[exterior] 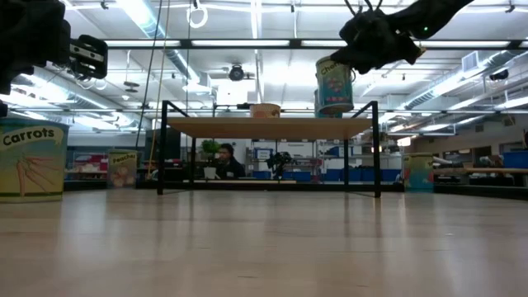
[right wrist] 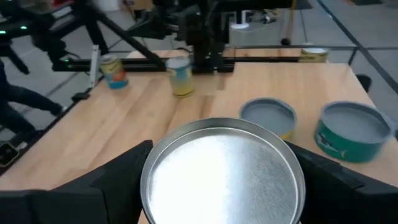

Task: Pick and place cans onto a shelf
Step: Put the big blue canned cherries on the shelf aligned with the other big blue canned cherries

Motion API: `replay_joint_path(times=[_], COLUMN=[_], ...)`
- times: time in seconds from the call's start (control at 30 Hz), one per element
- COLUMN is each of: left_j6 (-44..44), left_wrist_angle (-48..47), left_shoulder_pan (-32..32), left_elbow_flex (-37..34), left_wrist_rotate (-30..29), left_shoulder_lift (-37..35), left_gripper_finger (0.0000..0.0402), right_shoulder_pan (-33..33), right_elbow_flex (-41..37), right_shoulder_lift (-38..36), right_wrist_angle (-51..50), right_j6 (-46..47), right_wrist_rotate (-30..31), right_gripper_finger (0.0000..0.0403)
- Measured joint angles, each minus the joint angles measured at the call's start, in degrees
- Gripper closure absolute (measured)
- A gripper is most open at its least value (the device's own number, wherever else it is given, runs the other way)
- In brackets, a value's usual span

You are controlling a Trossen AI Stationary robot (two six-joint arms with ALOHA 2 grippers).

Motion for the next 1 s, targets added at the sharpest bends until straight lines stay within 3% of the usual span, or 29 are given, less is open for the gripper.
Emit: replay_joint_path(times=[0.5,1.0], left_j6=[0.0,0.0], left_wrist_angle=[0.0,0.0], left_shoulder_pan=[0.0,0.0], left_elbow_flex=[0.0,0.0], left_wrist_rotate=[0.0,0.0], left_shoulder_lift=[0.0,0.0], left_gripper_finger=[0.0374,0.0374], right_shoulder_pan=[-5.4,-2.9], right_elbow_flex=[-1.8,-2.9], right_shoulder_lift=[-0.1,-0.6], right_wrist_angle=[-2.3,0.9], right_j6=[-8.8,-6.8], right_wrist_rotate=[-6.2,-2.9], right_gripper_finger=[0.0078,0.0058])
